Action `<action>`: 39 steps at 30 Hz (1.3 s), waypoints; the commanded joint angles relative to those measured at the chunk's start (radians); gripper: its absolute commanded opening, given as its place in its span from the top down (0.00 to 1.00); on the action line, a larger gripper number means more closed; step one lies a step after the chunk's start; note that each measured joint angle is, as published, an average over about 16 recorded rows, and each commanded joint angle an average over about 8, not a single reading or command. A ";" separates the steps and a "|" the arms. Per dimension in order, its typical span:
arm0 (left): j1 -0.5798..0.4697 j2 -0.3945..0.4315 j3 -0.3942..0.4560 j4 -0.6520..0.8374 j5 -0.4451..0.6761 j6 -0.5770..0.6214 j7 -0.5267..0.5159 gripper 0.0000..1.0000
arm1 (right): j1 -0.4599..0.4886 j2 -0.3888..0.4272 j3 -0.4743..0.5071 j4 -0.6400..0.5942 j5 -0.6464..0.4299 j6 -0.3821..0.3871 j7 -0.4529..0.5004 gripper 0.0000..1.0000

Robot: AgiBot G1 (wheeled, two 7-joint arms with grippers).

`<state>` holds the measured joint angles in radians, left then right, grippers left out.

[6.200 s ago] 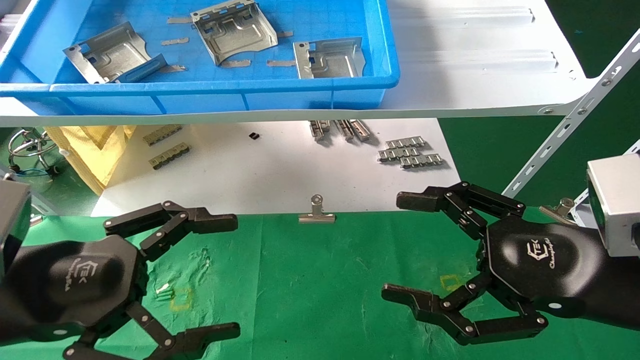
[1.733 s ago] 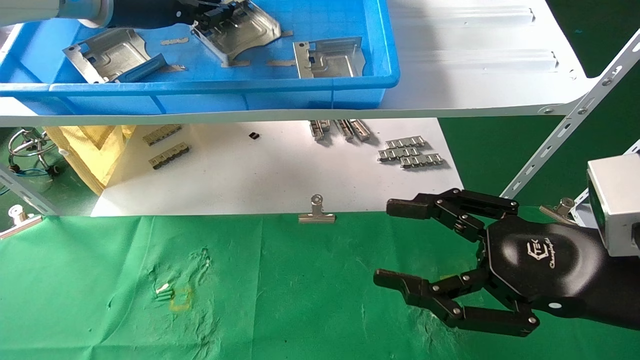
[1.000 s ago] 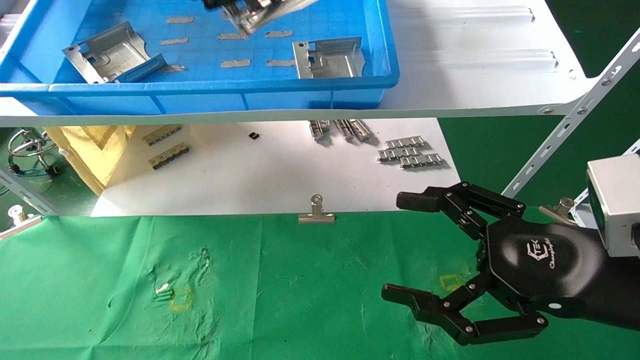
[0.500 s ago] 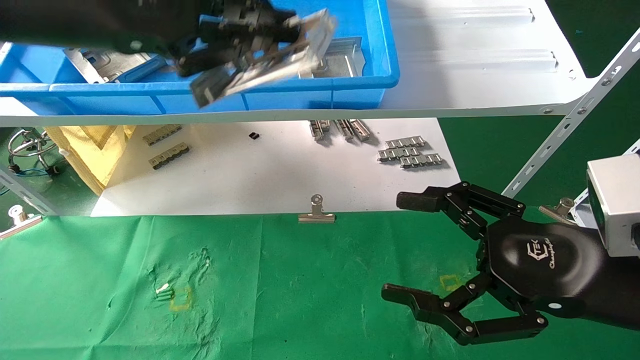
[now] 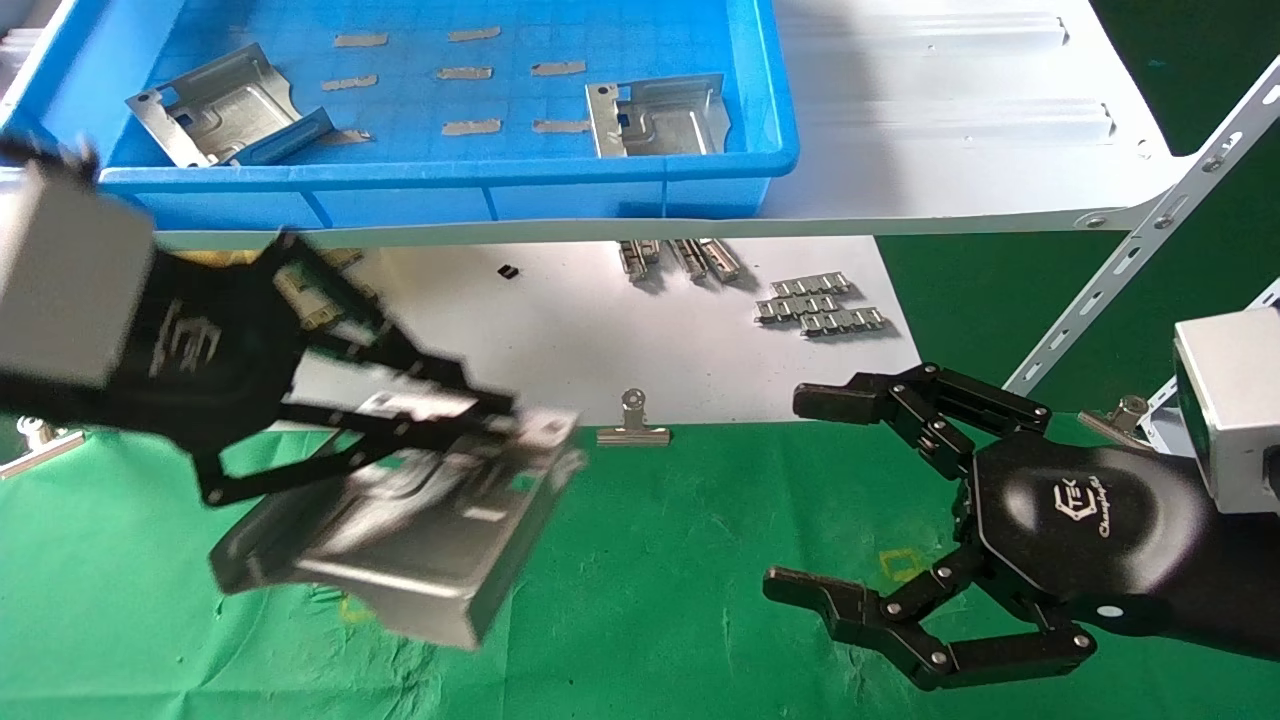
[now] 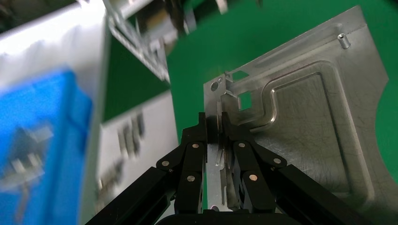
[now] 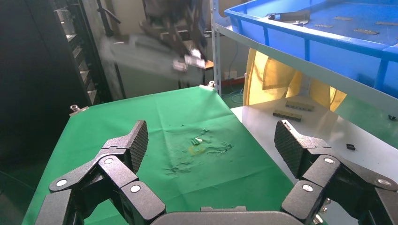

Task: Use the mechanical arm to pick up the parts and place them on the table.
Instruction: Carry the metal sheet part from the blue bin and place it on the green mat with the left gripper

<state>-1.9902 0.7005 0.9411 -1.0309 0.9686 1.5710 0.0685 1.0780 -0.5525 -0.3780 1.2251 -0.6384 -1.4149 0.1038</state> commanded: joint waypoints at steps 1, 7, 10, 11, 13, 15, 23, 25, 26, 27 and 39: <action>-0.007 -0.037 0.046 -0.041 0.015 -0.005 0.006 1.00 | 0.000 0.000 0.000 0.000 0.000 0.000 0.000 0.00; 0.070 -0.092 0.094 -0.106 0.108 -0.110 0.005 1.00 | 0.000 0.000 0.000 0.000 0.000 0.000 0.000 0.00; 0.129 -0.121 0.109 -0.165 0.153 -0.205 -0.011 1.00 | 0.000 0.000 0.000 0.000 0.000 0.000 0.000 0.00; 0.152 -0.132 0.114 -0.190 0.169 -0.243 -0.016 1.00 | 0.000 0.000 0.000 0.000 0.000 0.000 0.000 0.00; 0.202 -0.153 0.124 -0.236 0.198 -0.324 -0.021 1.00 | 0.000 0.000 0.000 0.000 0.000 0.000 0.000 0.00; 0.255 -0.169 0.134 -0.274 0.229 -0.408 -0.012 1.00 | 0.000 0.000 0.000 0.000 0.000 0.000 0.000 0.00; 0.436 -0.199 0.166 -0.314 0.300 -0.659 0.065 1.00 | 0.000 0.000 0.000 0.000 0.000 0.000 0.000 0.00; 0.461 -0.202 0.168 -0.315 0.293 -0.678 0.090 1.00 | 0.000 0.000 0.000 0.000 0.000 0.000 0.000 0.00; 0.471 -0.204 0.168 -0.315 0.287 -0.681 0.106 1.00 | 0.000 0.000 0.000 0.000 0.000 0.000 0.000 0.00; 0.479 -0.206 0.168 -0.315 0.282 -0.680 0.123 1.00 | 0.000 0.000 0.000 0.000 0.000 0.000 0.000 0.00; 0.516 -0.238 0.163 -0.305 0.236 -0.641 0.257 0.16 | 0.000 0.000 0.000 0.000 0.000 0.000 0.000 0.00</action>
<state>-1.4711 0.4631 1.1005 -1.3329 1.1969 0.9250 0.3298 1.0780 -0.5525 -0.3781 1.2251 -0.6384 -1.4149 0.1038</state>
